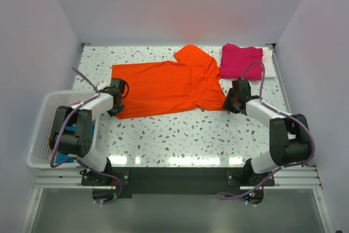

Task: Fold and stack the t-shirts
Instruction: Fold the tshirt

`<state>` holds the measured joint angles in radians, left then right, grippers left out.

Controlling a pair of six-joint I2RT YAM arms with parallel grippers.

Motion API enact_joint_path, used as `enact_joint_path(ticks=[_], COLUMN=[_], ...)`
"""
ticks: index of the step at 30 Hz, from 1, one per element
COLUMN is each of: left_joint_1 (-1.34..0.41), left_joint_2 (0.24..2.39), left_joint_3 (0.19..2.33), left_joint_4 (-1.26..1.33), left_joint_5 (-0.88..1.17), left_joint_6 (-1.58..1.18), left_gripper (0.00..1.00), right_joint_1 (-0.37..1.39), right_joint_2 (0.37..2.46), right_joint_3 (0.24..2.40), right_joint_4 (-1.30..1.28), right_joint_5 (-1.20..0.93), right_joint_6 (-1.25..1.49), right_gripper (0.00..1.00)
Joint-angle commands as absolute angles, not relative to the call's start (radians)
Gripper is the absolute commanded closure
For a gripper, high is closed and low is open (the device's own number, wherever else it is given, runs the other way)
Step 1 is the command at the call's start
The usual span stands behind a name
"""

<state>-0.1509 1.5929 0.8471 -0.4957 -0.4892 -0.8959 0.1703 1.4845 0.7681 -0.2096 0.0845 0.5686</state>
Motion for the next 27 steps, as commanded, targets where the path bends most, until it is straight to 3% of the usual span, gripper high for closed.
enact_joint_path(ticks=[1, 11, 19, 27], left_joint_1=[-0.132, -0.132, -0.130, -0.130], left_joint_2=[1.566, 1.566, 1.565, 1.543], left_joint_3=[0.853, 0.857, 0.859, 0.874], left_joint_4=[-0.531, -0.535, -0.540, -0.564], left_joint_5=[-0.503, -0.512, -0.517, -0.520], left_joint_6=[-0.879, -0.867, -0.859, -0.856], left_gripper=[0.97, 0.97, 0.99, 1.00], right_joint_1=[0.176, 0.176, 0.173, 0.141], right_joint_2=[1.512, 1.566, 1.543, 1.424], right_joint_3=[0.785, 0.784, 0.811, 0.848], right_joint_4=[-0.158, -0.147, -0.193, -0.317], right_joint_5=[0.120, 0.172, 0.216, 0.262], right_joint_6=[0.586, 0.588, 0.572, 0.519], right_gripper=[0.66, 0.66, 0.96, 1.00])
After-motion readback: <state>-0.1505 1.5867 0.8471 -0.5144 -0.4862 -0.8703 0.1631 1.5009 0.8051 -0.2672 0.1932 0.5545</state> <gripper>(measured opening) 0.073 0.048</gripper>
